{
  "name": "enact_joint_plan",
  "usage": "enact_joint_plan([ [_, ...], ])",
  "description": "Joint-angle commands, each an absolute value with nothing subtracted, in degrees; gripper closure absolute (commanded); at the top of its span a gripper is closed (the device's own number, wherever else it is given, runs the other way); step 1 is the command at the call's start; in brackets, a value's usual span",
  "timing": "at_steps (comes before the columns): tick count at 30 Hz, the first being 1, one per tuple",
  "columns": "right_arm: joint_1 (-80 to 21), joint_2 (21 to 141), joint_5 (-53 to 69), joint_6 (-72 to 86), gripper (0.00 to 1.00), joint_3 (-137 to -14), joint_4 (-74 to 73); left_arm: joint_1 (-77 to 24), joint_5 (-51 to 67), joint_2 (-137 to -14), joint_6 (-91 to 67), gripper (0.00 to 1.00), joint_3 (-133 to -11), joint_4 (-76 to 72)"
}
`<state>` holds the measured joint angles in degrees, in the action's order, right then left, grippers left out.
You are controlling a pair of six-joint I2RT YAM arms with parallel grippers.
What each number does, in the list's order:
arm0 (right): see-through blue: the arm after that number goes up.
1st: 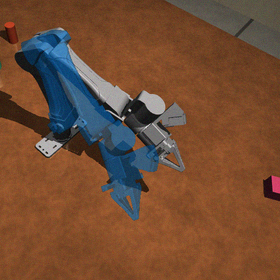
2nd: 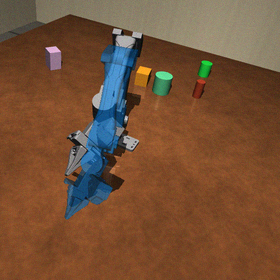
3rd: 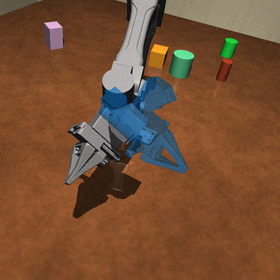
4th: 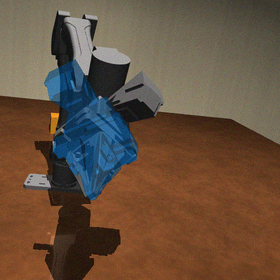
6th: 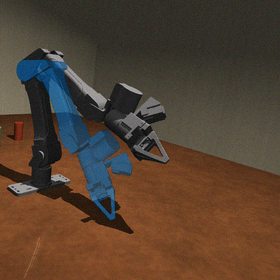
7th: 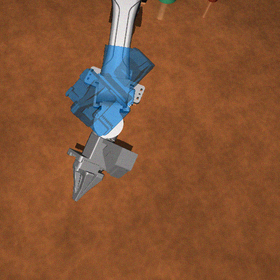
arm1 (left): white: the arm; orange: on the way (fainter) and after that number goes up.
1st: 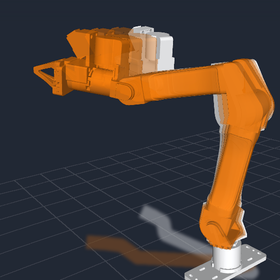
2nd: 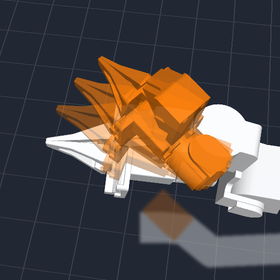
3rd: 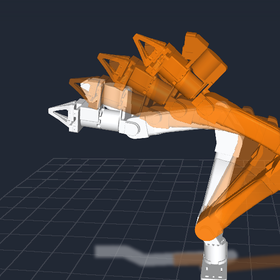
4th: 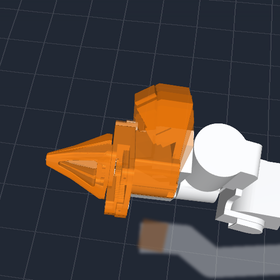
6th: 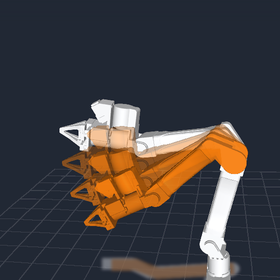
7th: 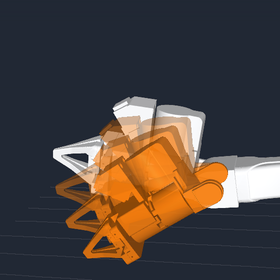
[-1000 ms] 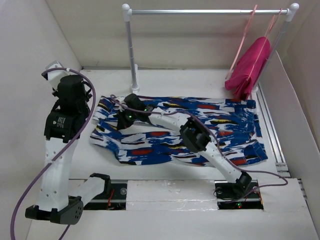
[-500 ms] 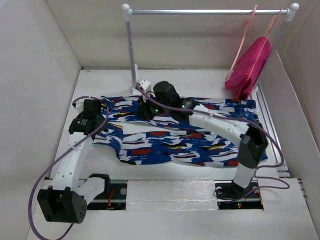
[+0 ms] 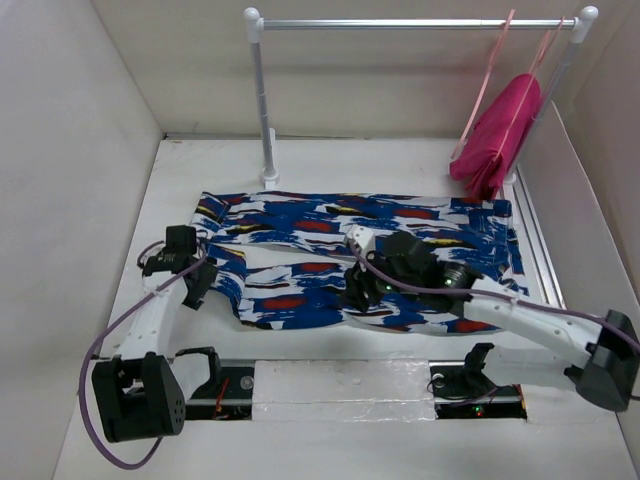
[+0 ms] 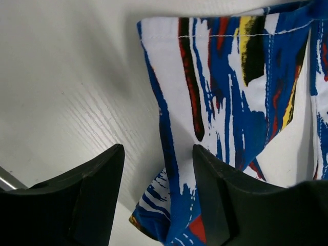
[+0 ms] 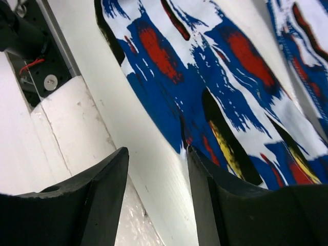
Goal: Place the trousers on the hanger
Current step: Fold the trousers
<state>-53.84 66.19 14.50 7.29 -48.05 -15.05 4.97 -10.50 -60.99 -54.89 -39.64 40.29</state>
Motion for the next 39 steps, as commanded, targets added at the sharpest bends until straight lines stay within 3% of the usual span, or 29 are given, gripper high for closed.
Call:
enact_joint_plan([
  [1, -51.87, 59.43, 12.22, 6.94, 0.44, -46.41, -16.25, 5.19, -10.46, -58.10, -64.84, 0.47, -36.23, 38.95],
  [7, -47.55, 54.06, 15.29, 3.52, 0.44, -45.35, -21.70, 5.19, -12.39, -61.70, -70.66, 0.47, -34.45, 32.97],
  [9, -46.49, 53.70, 15.73, 2.38, 0.44, -44.56, -22.93, 5.19, -14.05, -61.44, -71.36, 0.62, -35.59, 33.48],
  [10, -44.75, 53.44, 16.17, 1.94, 0.39, -44.65, -25.29, 5.19, -17.89, -59.87, -71.19, 0.62, -40.38, 38.88],
  [14, -43.51, 53.17, 16.43, 1.23, 0.37, -44.04, -25.49, 5.19, -26.35, -55.12, -66.12, 0.56, -49.72, 46.13],
  [18, -42.28, 53.52, 18.28, 1.32, 0.38, -42.37, -22.77, 5.19, -25.68, -48.96, -53.02, 0.53, -51.69, 37.05],
  [20, -42.28, 54.40, 19.33, 1.32, 0.57, -42.54, -22.24, 5.19, -19.44, -51.22, -48.01, 0.63, -49.49, 30.36],
  [21, -41.75, 54.75, 19.25, 1.14, 0.76, -42.80, -22.32, 5.19, -17.68, -53.59, -45.12, 0.72, -49.05, 26.84],
  [22, -41.75, 55.02, 19.25, 0.88, 1.00, -42.98, -22.24, 3.97, -16.97, -60.14, -43.52, 0.78, -49.65, 26.02],
  [24, -41.75, 55.55, 19.25, 0.79, 1.00, -43.50, -21.97, -0.32, -19.85, -67.64, -39.23, 0.85, -54.54, 26.45],
  [27, -41.75, 56.77, 19.51, 0.79, 1.00, -43.77, -21.01, -3.16, -23.54, -81.09, -33.06, 0.78, -62.53, 27.93],
  [33, -42.98, 58.62, 19.25, 2.55, 0.78, -43.51, -19.60, -3.16, -26.81, -92.81, -26.90, 0.61, -70.13, 27.35],
  [37, -44.03, 59.50, 18.81, 3.95, 0.64, -42.80, -18.46, -3.16, -27.50, -100.08, -25.40, 0.60, -74.18, 30.32],
  [39, -44.03, 59.50, 18.55, 4.22, 0.64, -42.63, -18.28, -3.16, -28.47, -101.51, -24.44, 0.60, -74.53, 30.67],
])
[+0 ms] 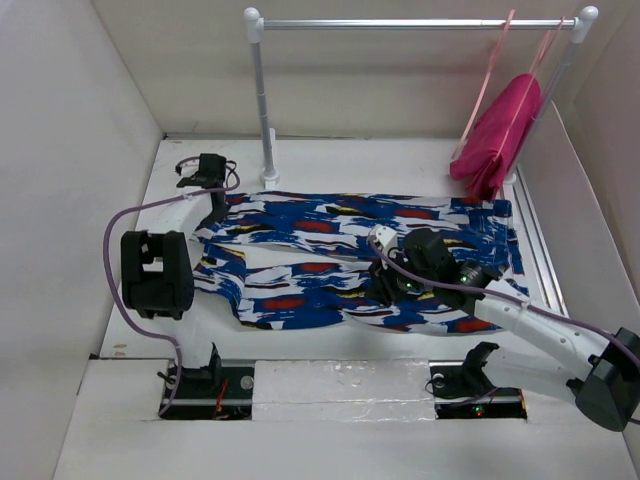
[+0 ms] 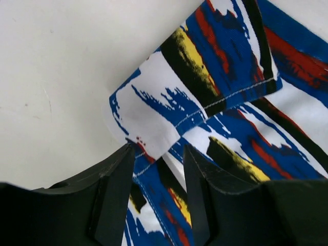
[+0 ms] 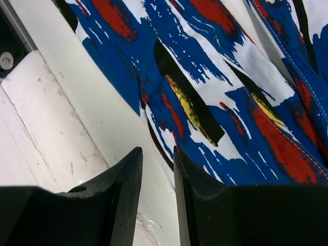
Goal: Place the trousers on the hanger
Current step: Fold the trousers
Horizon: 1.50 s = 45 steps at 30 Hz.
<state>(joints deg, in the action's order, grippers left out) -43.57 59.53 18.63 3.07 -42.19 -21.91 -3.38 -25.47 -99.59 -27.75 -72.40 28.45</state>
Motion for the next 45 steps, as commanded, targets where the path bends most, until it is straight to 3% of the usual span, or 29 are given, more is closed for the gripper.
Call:
enact_joint_plan([
  [1, -44.03, 59.41, 18.02, 4.39, 0.63, -42.45, -18.19, -3.16, -28.74, -102.64, -24.09, 0.61, -74.36, 30.50],
  [21, -44.03, 58.62, 16.96, 6.41, 0.63, -40.52, -15.91, -3.16, -27.69, -109.86, -20.92, 0.64, -70.23, 28.57],
  [22, -44.03, 58.54, 16.79, 6.50, 0.63, -40.52, -15.91, -3.16, -27.86, -110.04, -21.00, 0.77, -70.05, 28.48],
  [25, -44.03, 58.36, 16.52, 6.59, 0.63, -40.61, -16.00, -3.16, -27.16, -110.56, -21.44, 0.99, -70.40, 28.74],
  [40, -44.03, 62.75, 16.70, 4.22, 0.63, -42.71, -16.61, 5.70, -23.38, -98.09, -27.24, 1.00, -77.78, 29.35],
  [45, -44.03, 62.40, 16.35, 3.69, 0.63, -43.07, -18.10, 18.50, -19.27, -96.94, -31.62, 1.00, -78.13, 28.13],
])
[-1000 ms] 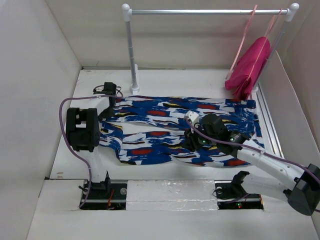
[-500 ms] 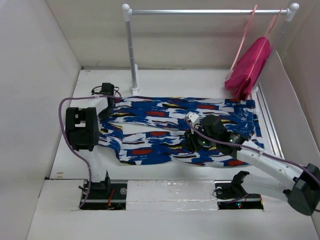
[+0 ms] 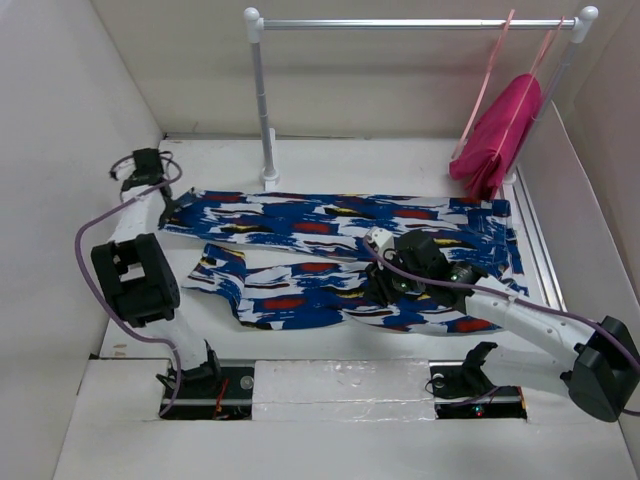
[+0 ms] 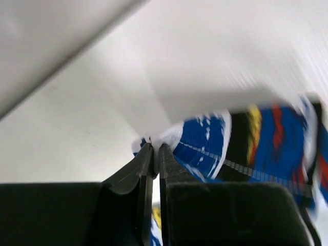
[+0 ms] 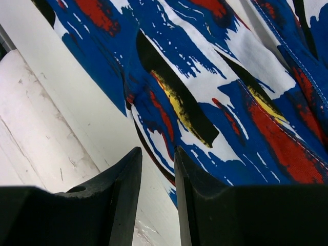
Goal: Place the trousers on the hanger
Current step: Fold the trousers
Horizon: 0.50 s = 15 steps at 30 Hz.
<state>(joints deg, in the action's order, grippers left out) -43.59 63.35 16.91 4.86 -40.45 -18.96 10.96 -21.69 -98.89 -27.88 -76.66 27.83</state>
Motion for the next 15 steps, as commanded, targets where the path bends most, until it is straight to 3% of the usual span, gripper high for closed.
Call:
enact_joint_plan([
  [1, -44.03, 62.32, 16.35, 3.52, 0.63, -42.89, -18.63, 20.72, -17.42, -97.12, -32.25, 1.00, -78.13, 27.86],
  [3, -44.03, 62.14, 16.26, 3.43, 0.63, -42.80, -19.42, 24.76, -13.38, -99.12, -32.34, 0.89, -79.09, 28.12],
  [4, -44.03, 61.88, 16.17, 3.43, 0.62, -42.72, -19.60, 24.78, -13.19, -99.75, -32.34, 0.72, -79.97, 29.43],
  [9, -44.03, 62.14, 16.78, 3.78, 0.59, -41.92, -18.63, 24.26, -11.79, -94.69, -30.50, 0.44, -74.74, 28.49],
  [12, -44.56, 62.14, 16.96, 3.87, 0.61, -42.10, -17.67, 23.56, -12.39, -88.54, -30.32, 0.45, -69.10, 28.30],
  [14, -45.08, 61.96, 16.96, 3.61, 0.68, -42.10, -17.05, 21.98, -12.48, -84.83, -29.71, 0.56, -65.76, 28.21],
  [15, -45.09, 61.88, 17.14, 3.43, 0.83, -42.01, -16.88, 21.45, -10.91, -80.73, -29.62, 0.60, -62.17, 28.47],
])
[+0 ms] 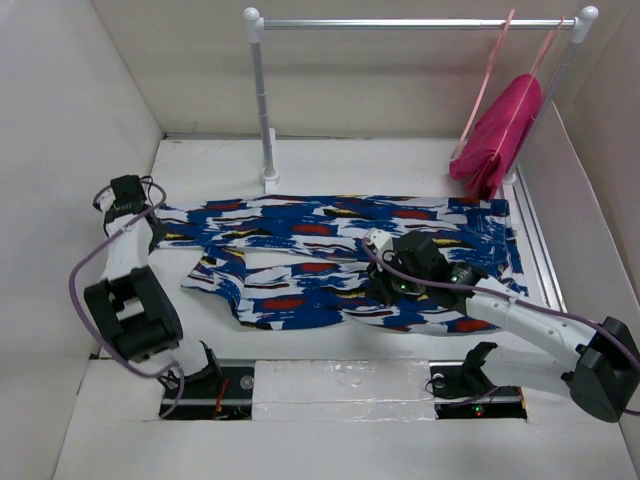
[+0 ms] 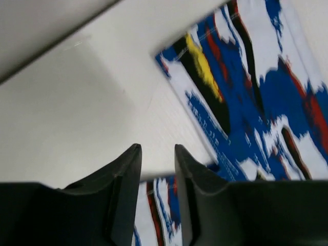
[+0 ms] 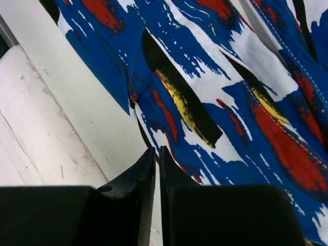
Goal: Place the trousers on the hanger
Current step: Fold the trousers
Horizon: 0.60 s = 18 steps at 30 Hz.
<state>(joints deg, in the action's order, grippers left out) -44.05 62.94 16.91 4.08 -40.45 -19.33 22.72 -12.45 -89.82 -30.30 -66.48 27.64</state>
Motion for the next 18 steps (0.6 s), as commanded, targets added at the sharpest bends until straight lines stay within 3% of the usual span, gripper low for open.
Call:
enact_joint_plan([
  [1, -45.09, 61.88, 17.23, 3.25, 0.90, -41.92, -16.35, 21.45, -9.33, -78.68, -29.62, 0.75, -60.14, 28.65],
  [3, -45.61, 61.88, 17.23, 3.08, 1.00, -41.84, -16.00, 21.45, -6.26, -72.20, -31.02, 0.92, -54.71, 30.14],
  [5, -46.23, 61.52, 16.88, 2.81, 1.00, -41.48, -15.64, 21.45, -4.92, -68.38, -33.13, 0.98, -50.10, 32.61],
  [8, -46.75, 59.77, 16.17, 2.90, 0.93, -41.31, -16.08, 21.45, -1.15, -63.03, -35.76, 0.83, -45.28, 35.06],
  [9, -46.76, 59.24, 16.26, 3.25, 0.79, -41.13, -16.43, 21.45, -0.45, -62.32, -38.21, 0.68, -45.70, 36.90],
  [11, -46.76, 57.22, 16.52, 3.51, 0.59, -40.96, -16.87, 21.45, 5.59, -61.27, -40.85, 0.59, -44.75, 39.11],
  [14, -46.76, 54.86, 16.70, 3.52, 0.52, -41.57, -18.37, 21.45, 8.09, -59.86, -47.18, 0.55, -40.97, 39.99],
  [18, -46.76, 53.27, 16.00, 3.52, 0.52, -41.84, -19.16, 21.45, 5.10, -57.92, -52.90, 0.45, -35.78, 38.86],
])
